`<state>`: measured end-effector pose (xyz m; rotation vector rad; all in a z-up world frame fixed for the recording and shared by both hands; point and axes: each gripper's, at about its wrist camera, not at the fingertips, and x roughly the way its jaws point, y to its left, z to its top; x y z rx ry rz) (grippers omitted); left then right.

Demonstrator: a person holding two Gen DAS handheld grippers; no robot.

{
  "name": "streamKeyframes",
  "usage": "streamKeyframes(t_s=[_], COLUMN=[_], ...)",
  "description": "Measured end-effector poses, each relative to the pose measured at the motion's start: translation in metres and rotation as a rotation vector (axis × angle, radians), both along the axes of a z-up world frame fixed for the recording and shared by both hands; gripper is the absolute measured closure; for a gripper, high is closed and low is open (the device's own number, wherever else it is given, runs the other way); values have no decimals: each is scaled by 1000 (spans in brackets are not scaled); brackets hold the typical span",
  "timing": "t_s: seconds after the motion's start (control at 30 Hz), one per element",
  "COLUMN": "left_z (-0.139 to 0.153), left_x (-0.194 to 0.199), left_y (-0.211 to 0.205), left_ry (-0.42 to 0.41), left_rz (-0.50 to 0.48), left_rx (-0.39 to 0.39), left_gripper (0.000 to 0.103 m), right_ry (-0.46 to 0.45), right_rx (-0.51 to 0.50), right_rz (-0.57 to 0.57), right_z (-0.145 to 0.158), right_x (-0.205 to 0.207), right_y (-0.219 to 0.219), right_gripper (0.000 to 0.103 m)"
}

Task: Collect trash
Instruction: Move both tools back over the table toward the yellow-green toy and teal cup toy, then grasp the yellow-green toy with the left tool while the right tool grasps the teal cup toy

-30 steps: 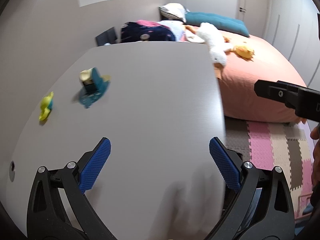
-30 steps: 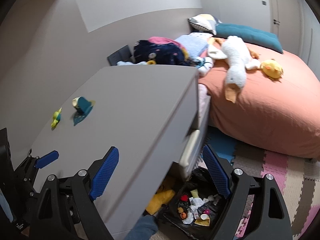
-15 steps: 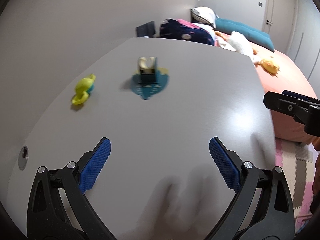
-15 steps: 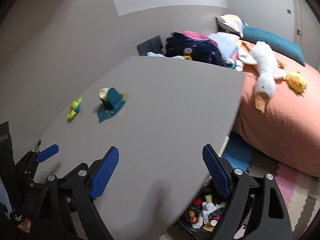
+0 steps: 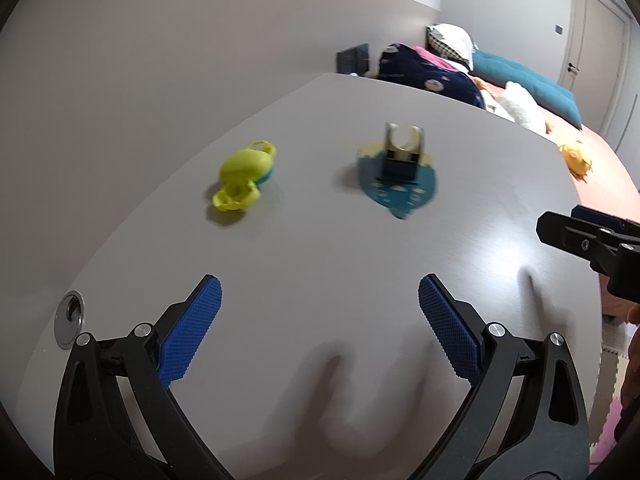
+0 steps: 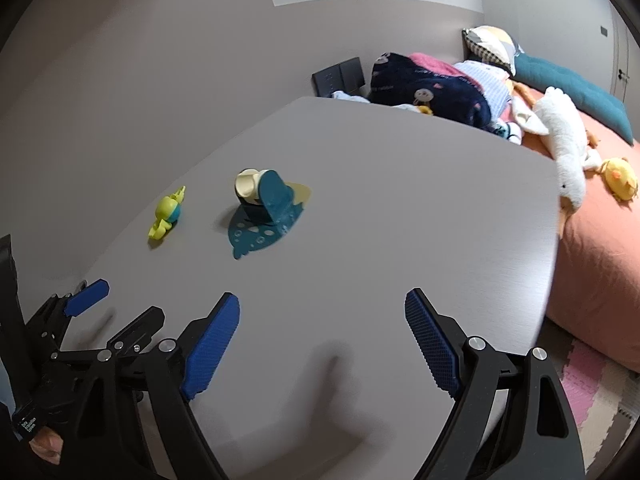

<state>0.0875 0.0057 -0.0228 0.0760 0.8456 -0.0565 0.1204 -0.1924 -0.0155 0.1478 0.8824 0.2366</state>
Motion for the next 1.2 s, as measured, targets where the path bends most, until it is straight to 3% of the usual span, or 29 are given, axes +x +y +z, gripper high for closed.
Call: streamKeyframes(t_s=[0.33,0.53,0.67,1.07,1.2], left_z=[-6,-8,-10,-23,-26], left_x=[34,53,68,110,117], left_y=[35,48,54,55,56], left_ry=[6,12,16,35,48], left_rz=[46,55,57,49,38], left_rx=[-18,-24,-31,-11,-20], left_gripper=[8,14,18,25,29], right_ry=[8,13,27,84,61], right_rx=[2,6,2,-29,-75], right_rz=[20,23,17,-20,-32], right_z=[-5,-7,-13,-36,-37], right_x=[36,58,77,116,120], right_y=[37,55,67,83,89], right_gripper=[17,17,26,36,40])
